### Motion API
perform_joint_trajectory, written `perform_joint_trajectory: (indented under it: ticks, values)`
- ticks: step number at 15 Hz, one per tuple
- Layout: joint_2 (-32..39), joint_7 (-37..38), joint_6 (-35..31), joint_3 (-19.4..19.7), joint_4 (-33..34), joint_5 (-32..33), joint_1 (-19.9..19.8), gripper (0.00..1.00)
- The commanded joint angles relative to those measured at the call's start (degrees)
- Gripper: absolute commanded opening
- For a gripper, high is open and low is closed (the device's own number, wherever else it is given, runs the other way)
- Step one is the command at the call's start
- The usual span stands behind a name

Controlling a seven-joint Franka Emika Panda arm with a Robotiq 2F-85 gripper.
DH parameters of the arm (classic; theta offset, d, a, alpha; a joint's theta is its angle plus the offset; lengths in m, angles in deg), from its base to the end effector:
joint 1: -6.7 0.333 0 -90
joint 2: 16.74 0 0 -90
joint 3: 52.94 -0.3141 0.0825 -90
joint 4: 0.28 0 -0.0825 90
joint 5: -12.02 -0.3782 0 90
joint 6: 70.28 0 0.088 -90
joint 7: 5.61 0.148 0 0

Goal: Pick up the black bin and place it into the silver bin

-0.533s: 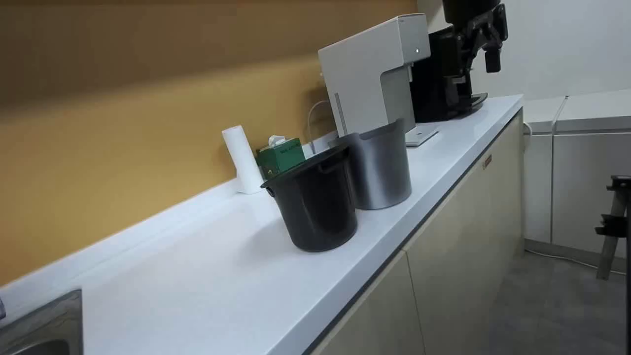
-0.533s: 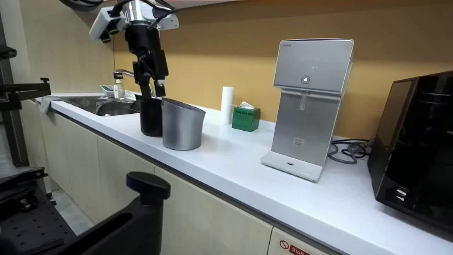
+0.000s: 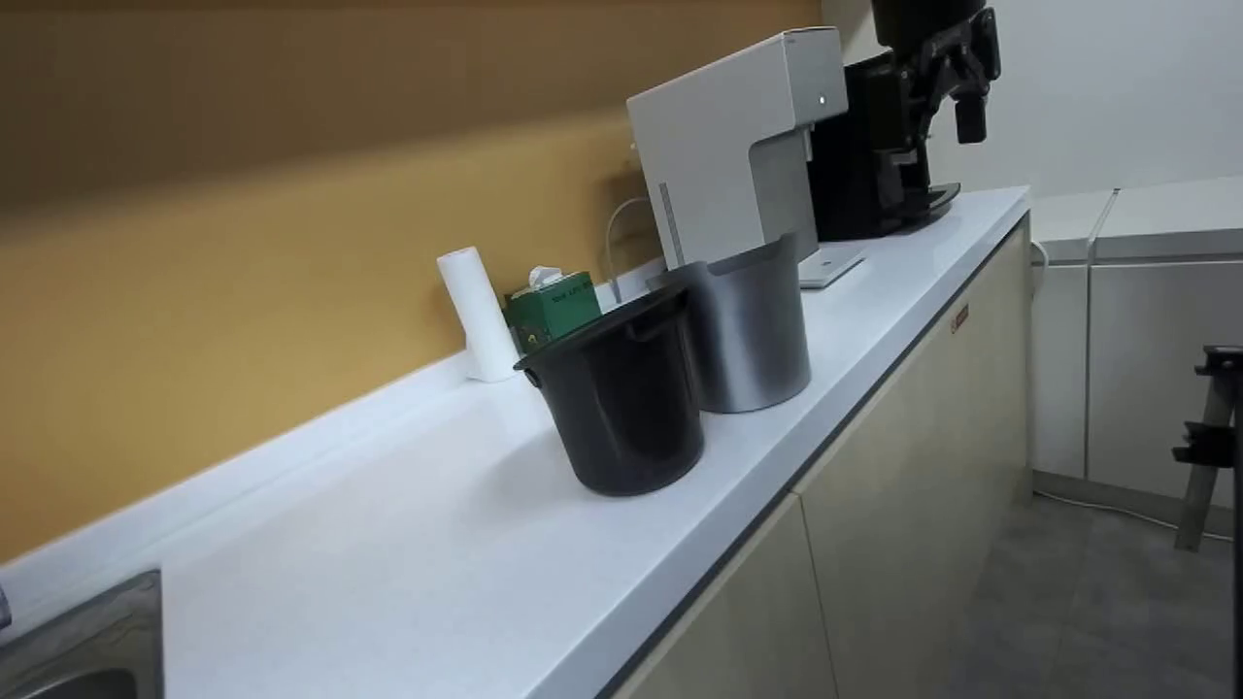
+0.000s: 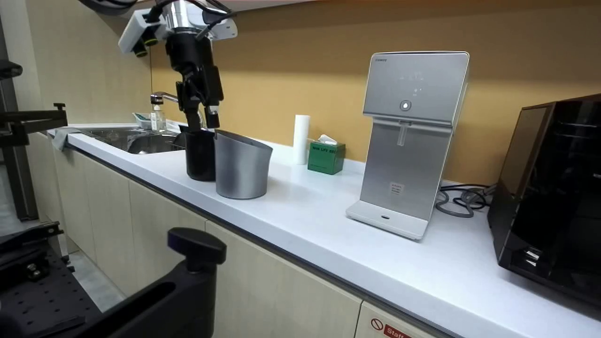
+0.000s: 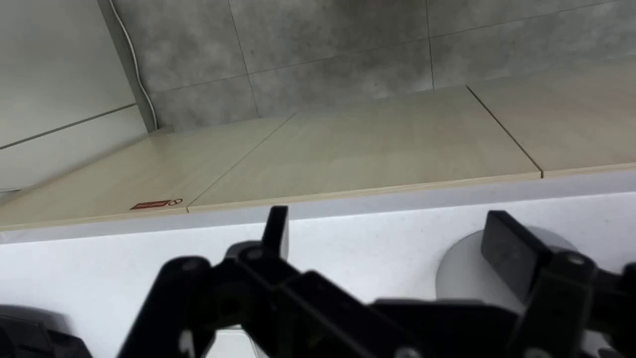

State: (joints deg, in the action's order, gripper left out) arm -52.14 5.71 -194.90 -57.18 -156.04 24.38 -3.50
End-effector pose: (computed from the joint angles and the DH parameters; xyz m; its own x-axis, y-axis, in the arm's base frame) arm 0.3490 -0.0548 0.3774 0.9778 -0.1843 0.0997 -0.2018 -0.9565 0.2108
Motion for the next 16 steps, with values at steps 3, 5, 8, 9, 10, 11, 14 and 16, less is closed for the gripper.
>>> perform_joint_trajectory:
  ticks: [3,5,8,9,10,11,14,16]
  values:
    - [0.09,-0.09,-0.51,0.89,0.32,-0.16,1.57,1.00]
    - [-0.12,-1.75,-2.06,1.14,0.74,-1.30,3.38,1.00]
    - [0.00,-6.62,-5.91,1.40,1.99,-3.61,7.72,1.00]
    - [0.18,-8.93,-7.22,1.62,2.46,-4.81,9.52,1.00]
    - [0.39,-11.21,-7.71,1.73,3.10,-6.10,11.36,1.00]
    - [0.58,-13.54,-8.03,1.73,3.72,-7.25,13.14,1.00]
    - [1.13,-20.27,-7.19,1.65,5.80,-9.93,18.39,1.00]
    - [1.30,-24.56,-6.49,1.43,6.96,-11.10,21.69,1.00]
